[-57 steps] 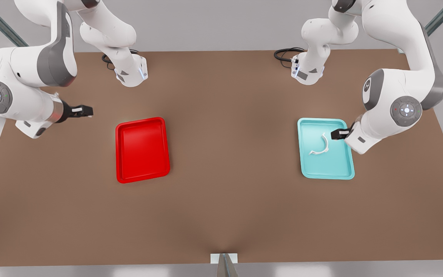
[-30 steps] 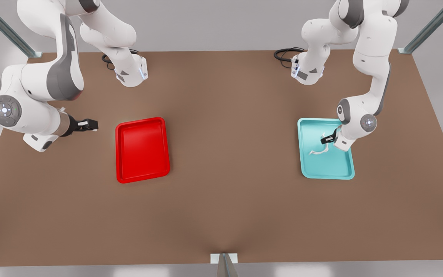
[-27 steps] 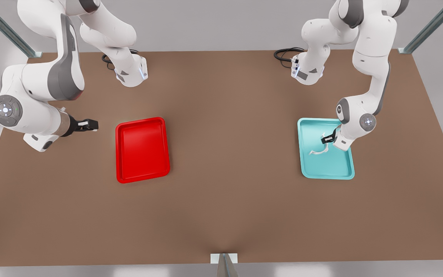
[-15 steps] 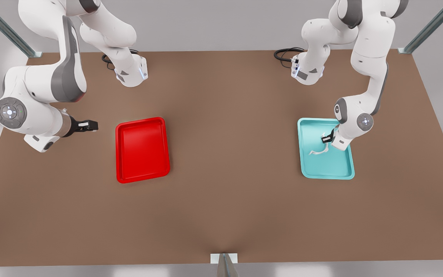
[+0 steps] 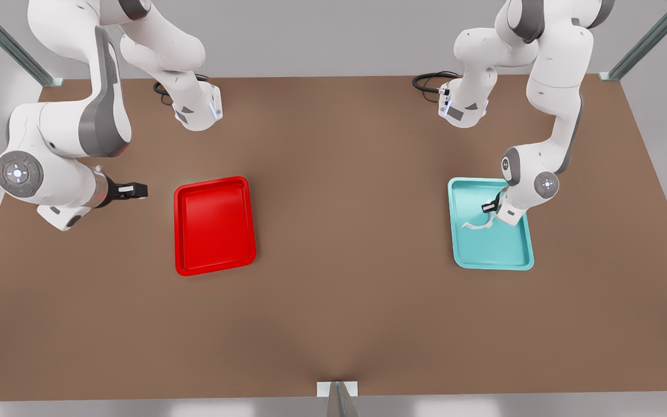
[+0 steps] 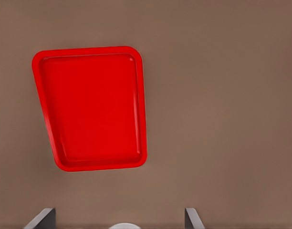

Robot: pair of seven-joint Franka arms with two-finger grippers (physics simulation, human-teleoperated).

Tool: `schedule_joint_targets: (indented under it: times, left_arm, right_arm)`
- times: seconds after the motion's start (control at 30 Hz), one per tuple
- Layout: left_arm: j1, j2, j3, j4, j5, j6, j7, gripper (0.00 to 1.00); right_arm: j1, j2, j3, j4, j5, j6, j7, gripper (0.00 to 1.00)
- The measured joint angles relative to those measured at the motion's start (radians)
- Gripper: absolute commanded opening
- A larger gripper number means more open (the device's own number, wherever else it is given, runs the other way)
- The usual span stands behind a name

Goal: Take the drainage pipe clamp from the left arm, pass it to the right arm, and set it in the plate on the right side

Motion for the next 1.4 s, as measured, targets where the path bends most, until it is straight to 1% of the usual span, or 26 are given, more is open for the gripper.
schedule_joint_targets:
  times: [0.17,0.3,0.4,0.47,0.57,0.67,0.8,0.83,0.87,0.97,1.03,1.4]
  left_arm:
    - [0.0,-0.018,-0.001,0.005,0.003,-0.003,-0.005,0.21]
    - [0.013,-0.073,-0.001,0.013,0.005,-0.009,-0.008,0.21]
    - [0.003,-0.138,-0.009,0.09,0.006,-0.032,-0.009,0.21]
    - [-0.016,-0.131,-0.044,0.239,0.009,-0.084,-0.009,0.21]
    - [-0.05,-0.053,-0.13,0.426,0.014,-0.156,-0.011,0.21]
    - [-0.073,0.101,-0.209,0.66,0.015,-0.222,-0.019,0.21]
    - [-0.226,0.344,-0.229,1.027,0.02,-0.301,-0.071,0.21]
    - [-0.261,0.392,-0.229,1.123,0.022,-0.329,-0.091,0.21]
    - [-0.295,0.417,-0.23,1.175,0.027,-0.353,-0.113,0.21]
    - [-0.371,0.462,-0.23,1.24,0.037,-0.402,-0.179,0.21]
    - [-0.412,0.481,-0.23,1.267,0.04,-0.424,-0.222,0.21]
    - [-0.507,0.523,-0.228,1.324,0.044,-0.457,-0.41,0.21]
  right_arm:
    - [0.0,0.0,0.001,0.001,0.0,0.0,0.004,1.0]
    - [0.007,0.001,0.005,0.014,-0.001,0.007,0.007,1.0]
    - [0.078,0.003,0.006,0.043,-0.036,0.015,0.006,1.0]
    - [0.146,0.036,0.007,0.1,-0.064,0.02,-0.005,1.0]
    - [0.217,0.113,0.01,0.158,-0.084,0.039,-0.07,1.0]
    - [0.245,0.198,0.016,0.183,-0.054,0.082,-0.177,1.0]
    - [0.286,0.303,0.042,0.195,0.036,0.191,-0.32,1.0]
    - [0.289,0.339,0.048,0.195,0.079,0.221,-0.355,1.0]
    - [0.29,0.372,0.06,0.194,0.117,0.254,-0.389,1.0]
    - [0.292,0.446,0.105,0.187,0.192,0.36,-0.491,1.0]
    - [0.299,0.467,0.117,0.184,0.23,0.427,-0.559,1.0]
    - [0.39,0.548,0.133,0.177,0.279,0.732,-0.811,1.0]
